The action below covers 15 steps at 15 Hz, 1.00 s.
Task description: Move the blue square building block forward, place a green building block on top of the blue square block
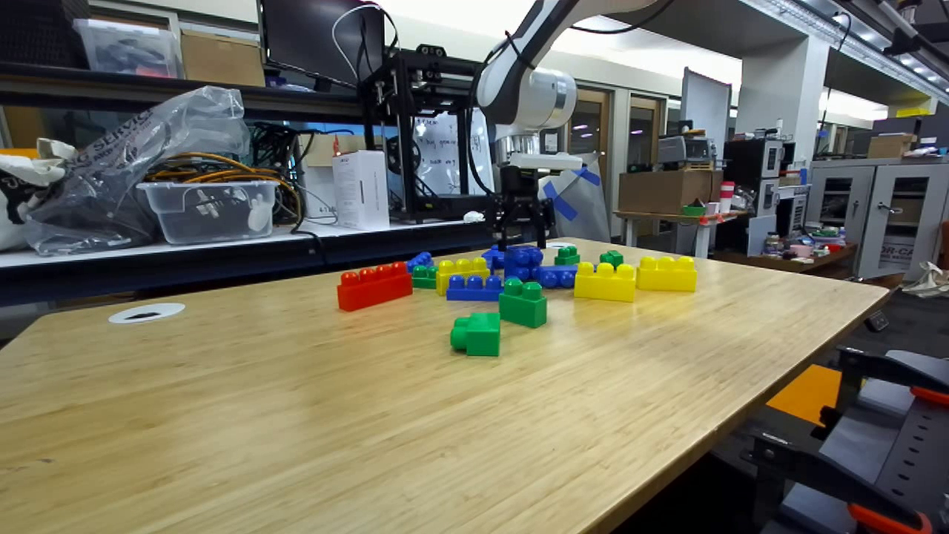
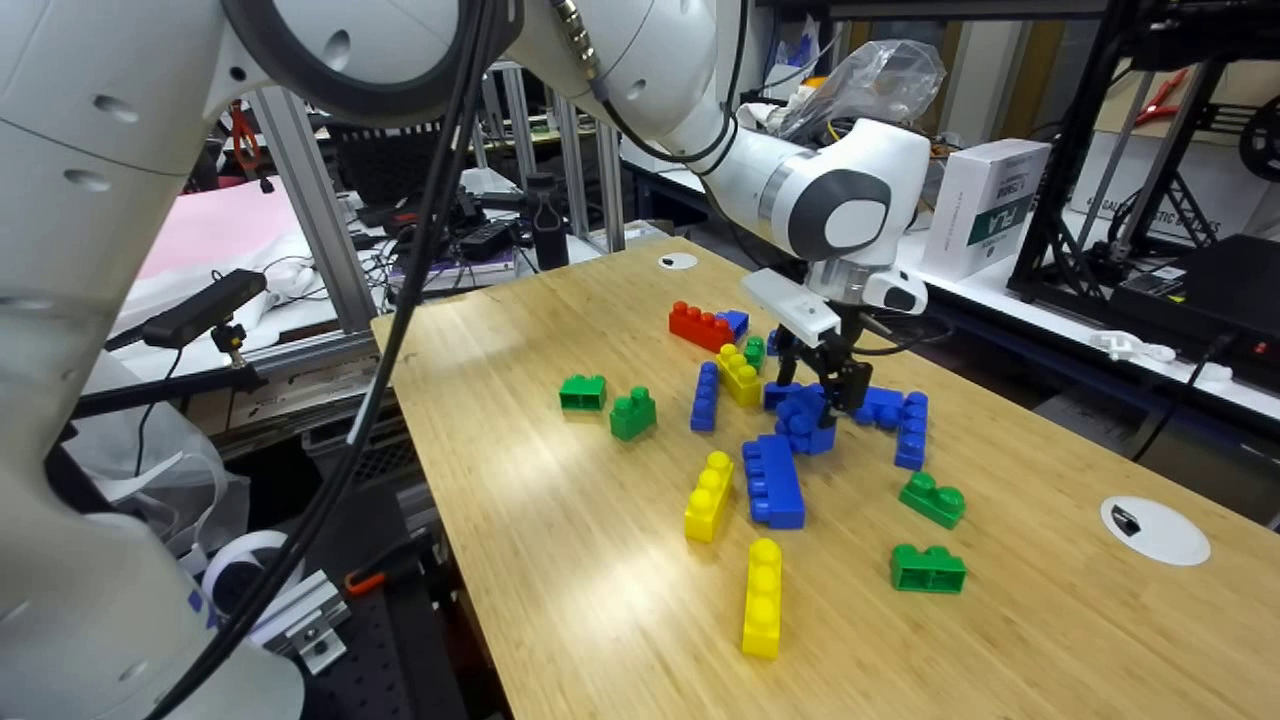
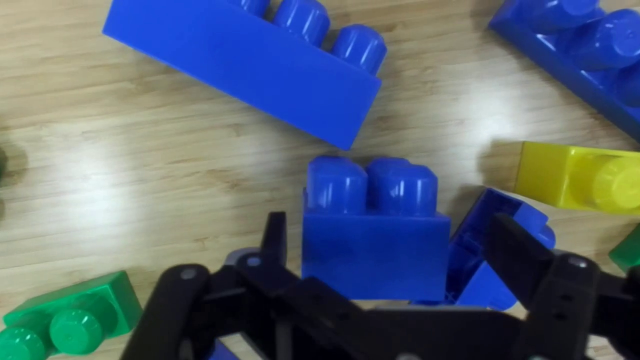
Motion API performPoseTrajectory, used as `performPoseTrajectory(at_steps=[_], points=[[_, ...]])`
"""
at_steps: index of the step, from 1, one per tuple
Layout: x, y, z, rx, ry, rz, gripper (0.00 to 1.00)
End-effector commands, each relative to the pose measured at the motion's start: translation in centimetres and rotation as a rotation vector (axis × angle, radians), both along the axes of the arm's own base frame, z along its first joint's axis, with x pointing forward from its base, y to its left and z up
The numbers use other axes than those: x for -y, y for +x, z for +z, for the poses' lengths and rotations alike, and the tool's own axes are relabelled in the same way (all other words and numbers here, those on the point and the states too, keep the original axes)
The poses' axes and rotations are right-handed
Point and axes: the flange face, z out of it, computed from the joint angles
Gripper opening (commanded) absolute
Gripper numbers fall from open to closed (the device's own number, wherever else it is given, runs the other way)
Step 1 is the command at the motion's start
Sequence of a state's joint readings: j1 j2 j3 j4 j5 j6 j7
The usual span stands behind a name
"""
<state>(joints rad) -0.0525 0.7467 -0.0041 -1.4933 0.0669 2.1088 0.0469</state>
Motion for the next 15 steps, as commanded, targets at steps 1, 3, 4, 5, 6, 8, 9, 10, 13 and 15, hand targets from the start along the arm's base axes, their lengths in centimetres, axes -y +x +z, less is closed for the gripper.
performPoseTrajectory(at_steps=[1, 3, 4, 5, 6, 8, 9, 10, 13, 15], points=[[0.2, 0.1, -0.3, 0.005, -0.003, 0.0, 1.0], [0.2, 0.0, -0.2, 0.008, -0.006, 0.002, 0.95], [0.1, 0.0, -0.2, 0.011, -0.013, 0.007, 0.74], [0.1, 0.0, -0.1, 0.012, -0.015, 0.009, 0.71], [0.1, 0.0, -0.1, 0.014, -0.017, 0.009, 0.69], [0.1, 0.0, -0.1, 0.015, -0.021, 0.012, 0.55], [0.0, 0.0, -0.1, 0.016, -0.022, 0.015, 0.47], [0.0, 0.0, -0.1, 0.017, -0.024, 0.016, 0.44], [-0.2, -0.1, 0.2, 0.021, -0.031, 0.026, 0.44], [-0.6, -0.6, 1.1, 0.026, -0.035, 0.047, 0.44]])
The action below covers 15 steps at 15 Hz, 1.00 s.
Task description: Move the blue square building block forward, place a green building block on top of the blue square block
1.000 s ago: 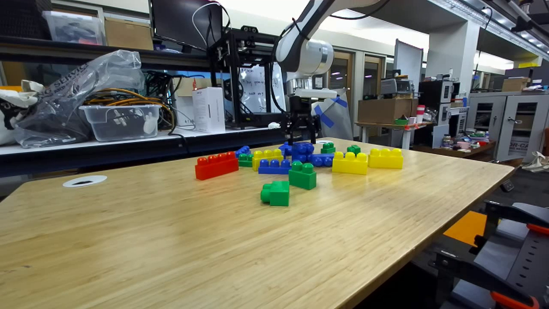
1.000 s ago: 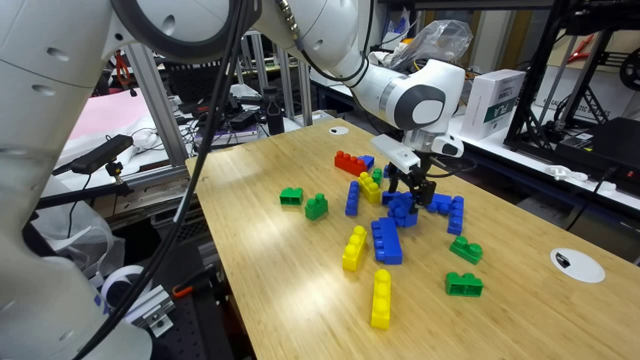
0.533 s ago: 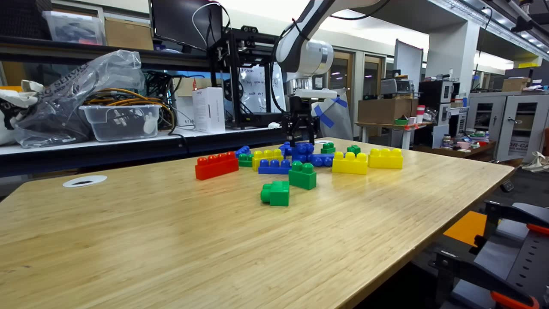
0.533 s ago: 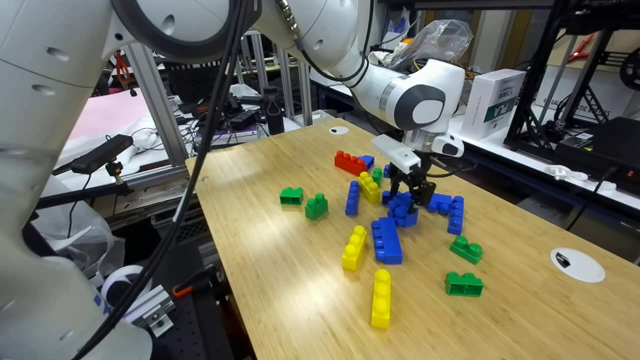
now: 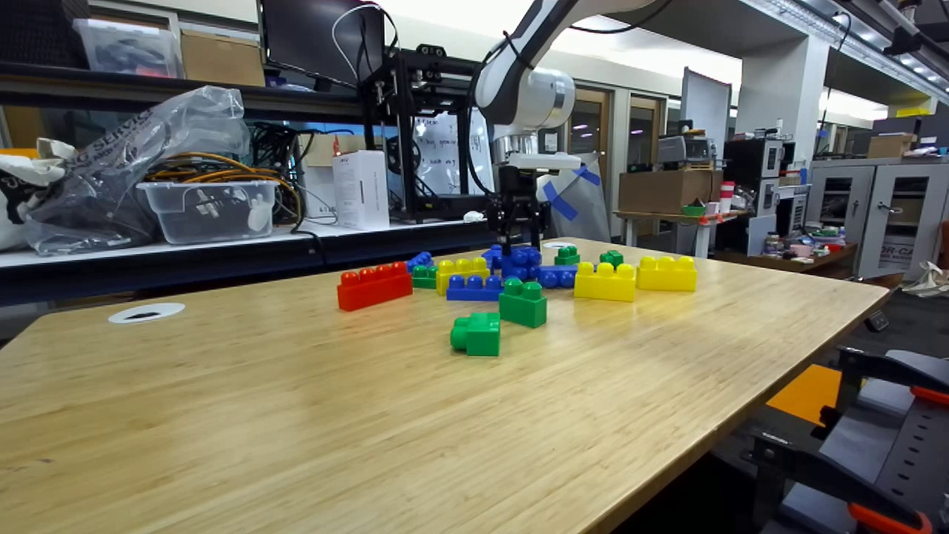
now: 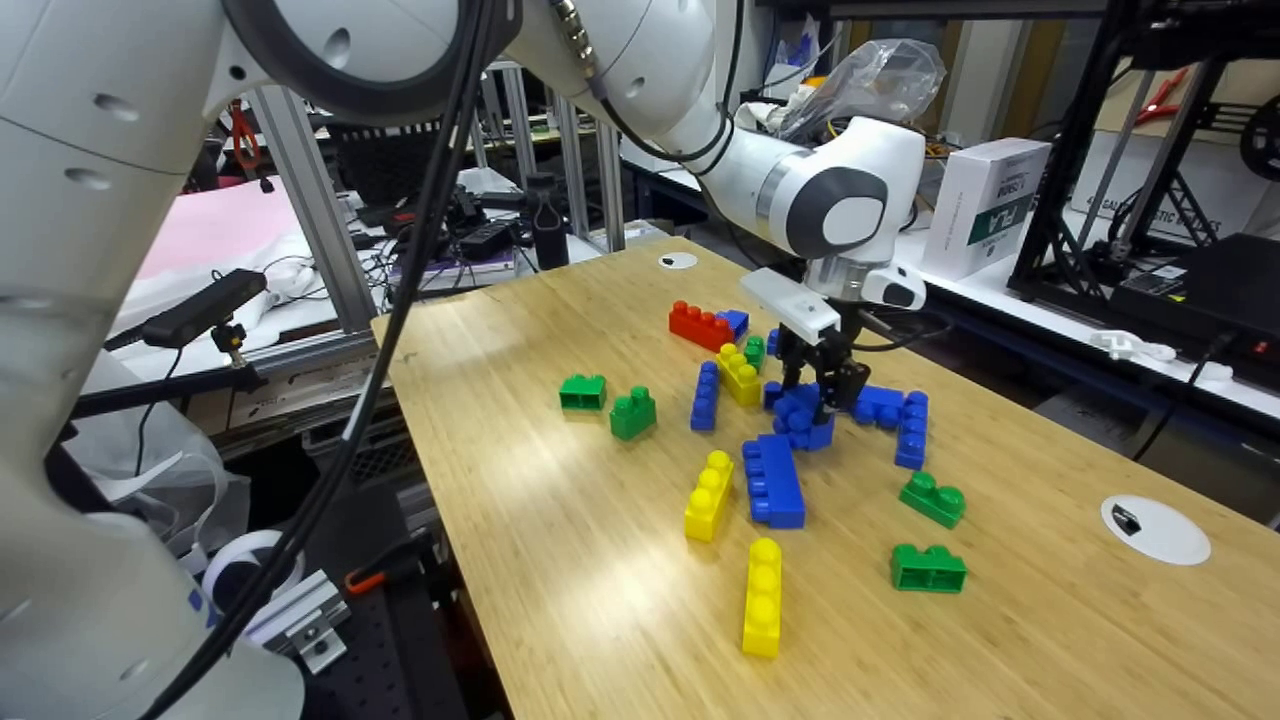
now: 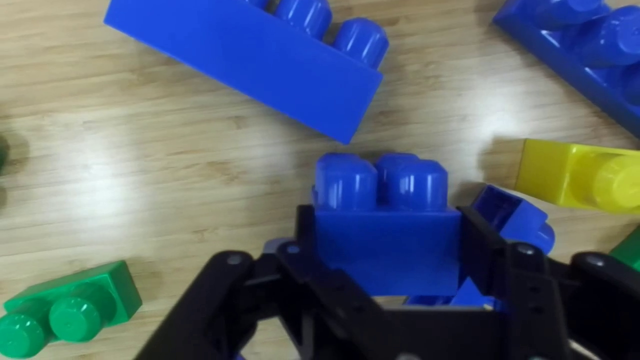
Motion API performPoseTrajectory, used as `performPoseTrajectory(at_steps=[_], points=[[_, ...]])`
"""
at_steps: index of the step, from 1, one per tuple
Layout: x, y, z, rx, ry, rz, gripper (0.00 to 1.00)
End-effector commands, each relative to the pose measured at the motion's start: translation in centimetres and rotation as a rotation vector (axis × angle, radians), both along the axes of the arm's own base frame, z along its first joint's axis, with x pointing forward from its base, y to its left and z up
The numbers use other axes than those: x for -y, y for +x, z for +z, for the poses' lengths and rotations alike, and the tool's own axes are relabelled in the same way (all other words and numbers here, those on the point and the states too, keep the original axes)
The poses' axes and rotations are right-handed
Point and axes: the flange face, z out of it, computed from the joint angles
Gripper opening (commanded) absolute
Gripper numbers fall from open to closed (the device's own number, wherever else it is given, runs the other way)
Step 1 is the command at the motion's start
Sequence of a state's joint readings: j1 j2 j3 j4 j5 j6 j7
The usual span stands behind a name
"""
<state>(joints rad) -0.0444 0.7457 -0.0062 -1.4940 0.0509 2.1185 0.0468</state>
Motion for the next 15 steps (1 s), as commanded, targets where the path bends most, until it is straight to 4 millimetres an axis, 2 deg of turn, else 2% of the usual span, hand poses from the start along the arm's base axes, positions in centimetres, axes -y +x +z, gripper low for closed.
performPoseTrajectory(at_steps=[1, 5, 9, 12, 15], points=[[-0.5, -1.1, 1.8, 0.021, -0.02, 0.05, 0.44], [-2.1, -3.6, 6.7, 0.07, -0.041, 0.147, 0.44], [-4.3, -7.6, 11.7, 0.082, -0.056, 0.254, 0.44], [-5.9, -11.1, 13.9, 0.043, -0.025, 0.344, 0.44], [-6.9, -14.3, 14.9, -0.005, -0.006, 0.431, 0.44]])
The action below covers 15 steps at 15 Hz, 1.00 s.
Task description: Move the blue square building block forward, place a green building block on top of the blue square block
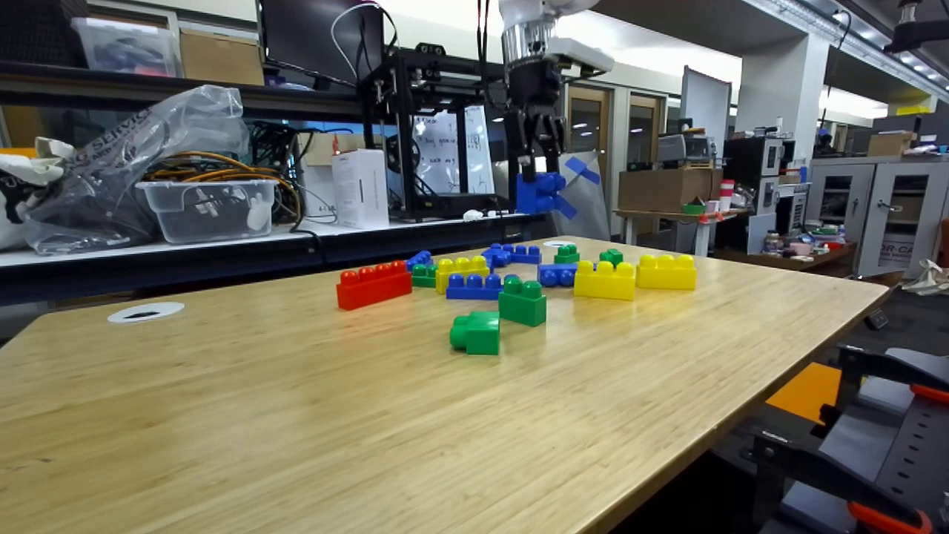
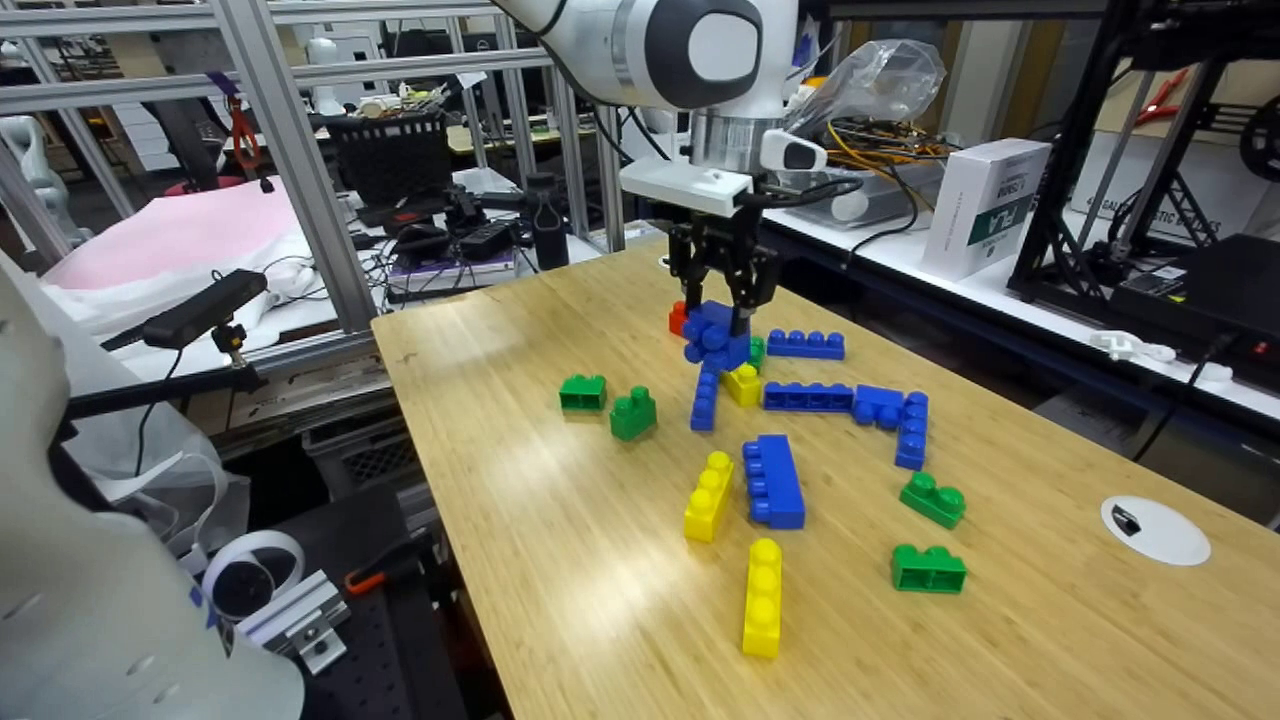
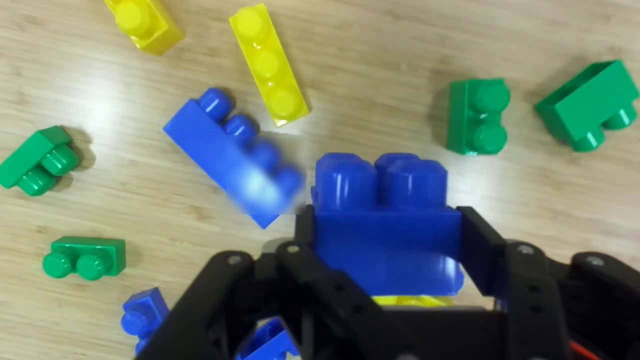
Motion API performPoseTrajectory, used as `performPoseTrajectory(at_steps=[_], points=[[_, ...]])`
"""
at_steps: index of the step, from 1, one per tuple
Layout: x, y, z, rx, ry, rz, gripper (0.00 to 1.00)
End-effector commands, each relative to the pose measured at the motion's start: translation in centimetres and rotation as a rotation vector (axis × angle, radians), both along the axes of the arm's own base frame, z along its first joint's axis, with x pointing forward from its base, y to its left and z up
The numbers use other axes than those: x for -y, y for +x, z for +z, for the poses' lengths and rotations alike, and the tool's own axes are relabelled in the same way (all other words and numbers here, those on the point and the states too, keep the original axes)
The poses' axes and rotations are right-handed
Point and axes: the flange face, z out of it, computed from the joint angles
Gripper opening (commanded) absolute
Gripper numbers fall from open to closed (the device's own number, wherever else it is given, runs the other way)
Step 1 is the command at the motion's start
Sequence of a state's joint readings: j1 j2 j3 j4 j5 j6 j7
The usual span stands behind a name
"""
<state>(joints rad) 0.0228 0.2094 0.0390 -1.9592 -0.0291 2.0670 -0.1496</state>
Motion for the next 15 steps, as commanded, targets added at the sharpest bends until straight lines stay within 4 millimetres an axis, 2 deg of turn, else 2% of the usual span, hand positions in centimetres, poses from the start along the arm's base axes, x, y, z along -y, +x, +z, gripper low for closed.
performPoseTrajectory(at_steps=[1, 5, 8, 15], points=[[-0.6, -3.8, 0.8, -0.049, 0.022, 0.101, 0.44], [-0.9, -6.9, 1.5, -0.109, 0.038, 0.174, 0.44], [-1.3, -8.6, 1.3, -0.156, 0.036, 0.211, 0.44], [-2.7, -10.2, -2.6, -0.31, 0.001, 0.236, 0.44]])
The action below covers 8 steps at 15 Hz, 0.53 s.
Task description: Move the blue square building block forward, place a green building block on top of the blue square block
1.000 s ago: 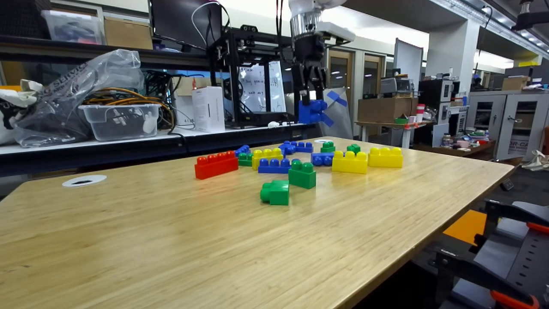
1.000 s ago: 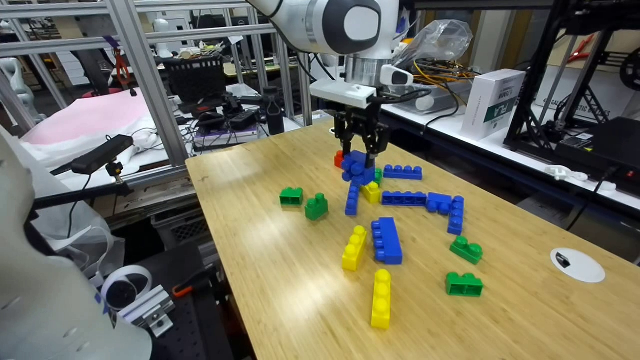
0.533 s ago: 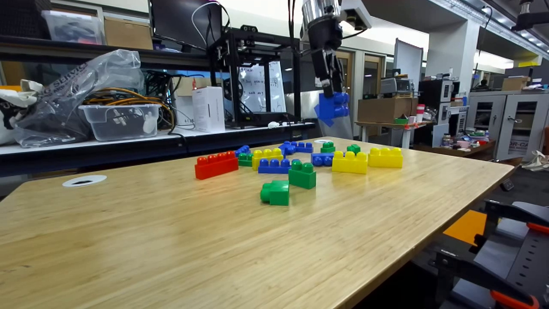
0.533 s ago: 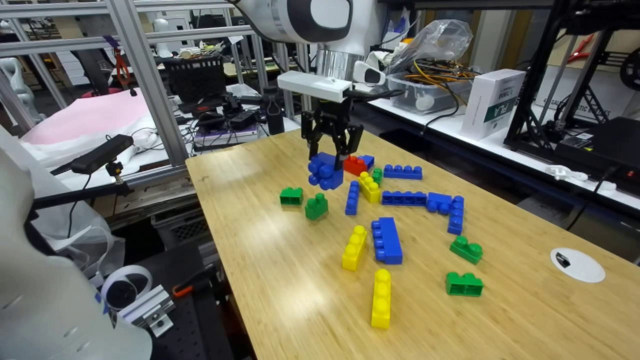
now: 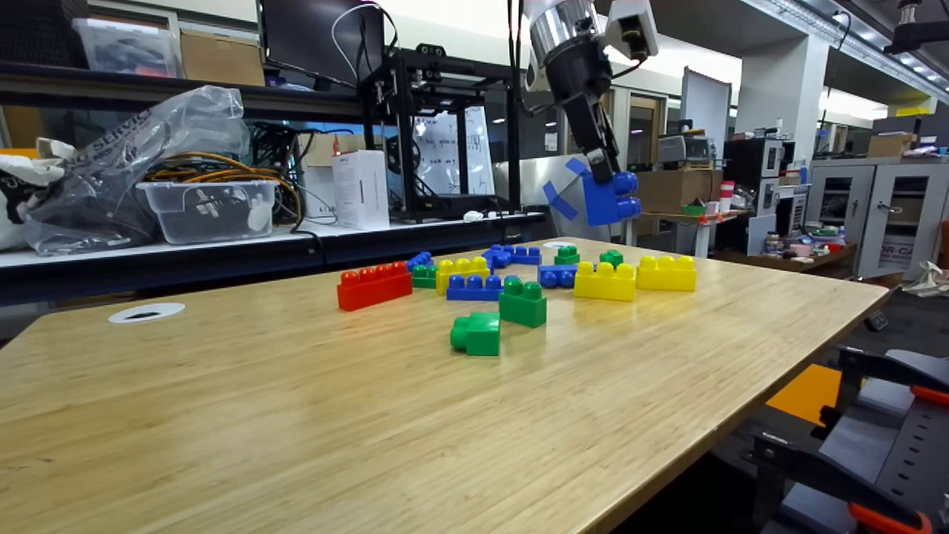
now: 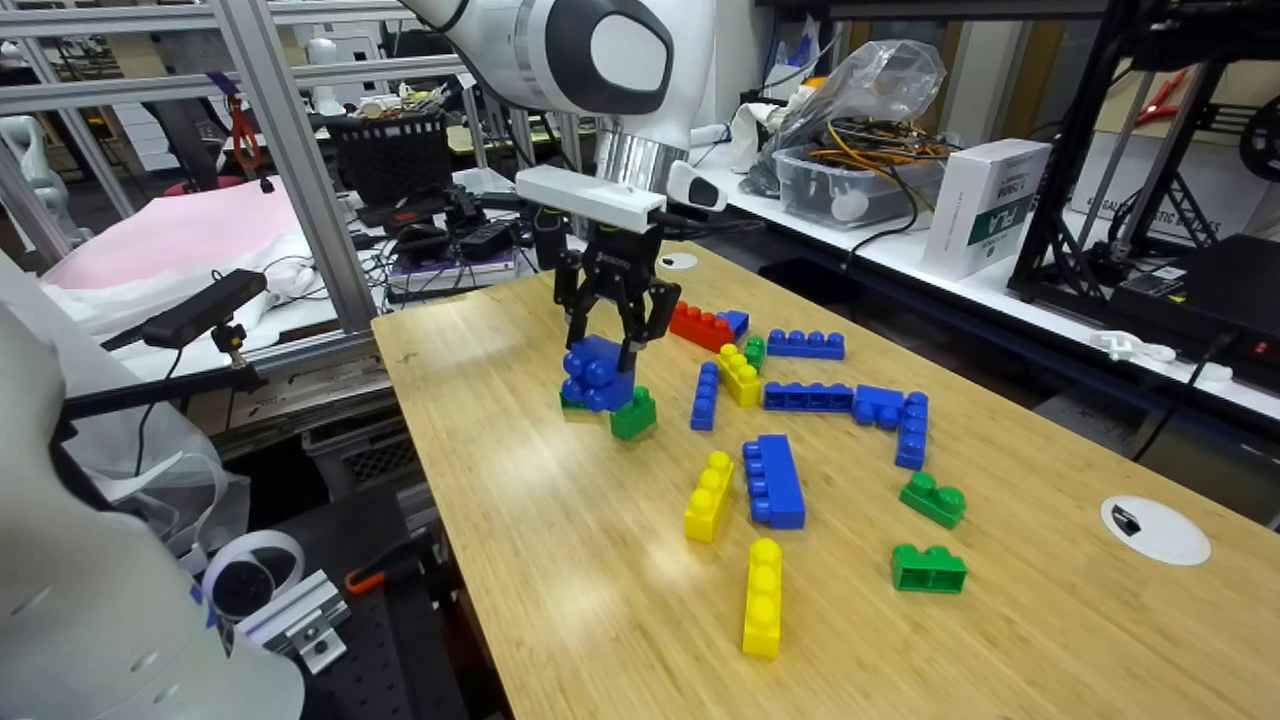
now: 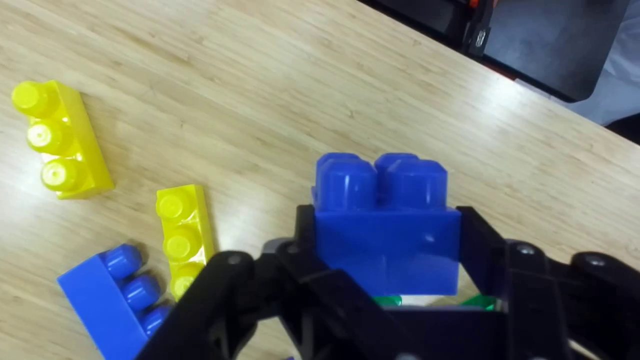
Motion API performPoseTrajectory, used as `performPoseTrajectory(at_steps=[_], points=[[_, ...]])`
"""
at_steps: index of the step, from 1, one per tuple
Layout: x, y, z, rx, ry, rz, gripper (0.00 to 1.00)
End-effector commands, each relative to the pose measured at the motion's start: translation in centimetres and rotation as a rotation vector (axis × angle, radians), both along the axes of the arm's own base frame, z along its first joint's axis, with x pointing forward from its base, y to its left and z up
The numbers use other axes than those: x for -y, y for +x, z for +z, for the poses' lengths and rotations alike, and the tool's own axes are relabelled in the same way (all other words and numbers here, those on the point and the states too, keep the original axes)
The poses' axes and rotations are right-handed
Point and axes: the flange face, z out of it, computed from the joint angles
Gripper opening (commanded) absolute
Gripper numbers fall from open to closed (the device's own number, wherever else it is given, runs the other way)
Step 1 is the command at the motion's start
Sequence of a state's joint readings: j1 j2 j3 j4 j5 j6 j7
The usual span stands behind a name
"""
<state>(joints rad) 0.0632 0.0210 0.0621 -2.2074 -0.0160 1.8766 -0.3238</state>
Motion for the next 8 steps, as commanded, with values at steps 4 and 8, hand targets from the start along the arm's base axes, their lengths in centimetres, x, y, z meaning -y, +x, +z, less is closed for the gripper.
performPoseTrajectory(at_steps=[4, 8], points=[[0.1, 0.1, -3.9, -0.137, -0.067, 0.023, 0.44], [0.6, 1.0, -6.7, -0.226, -0.125, 0.016, 0.44]])
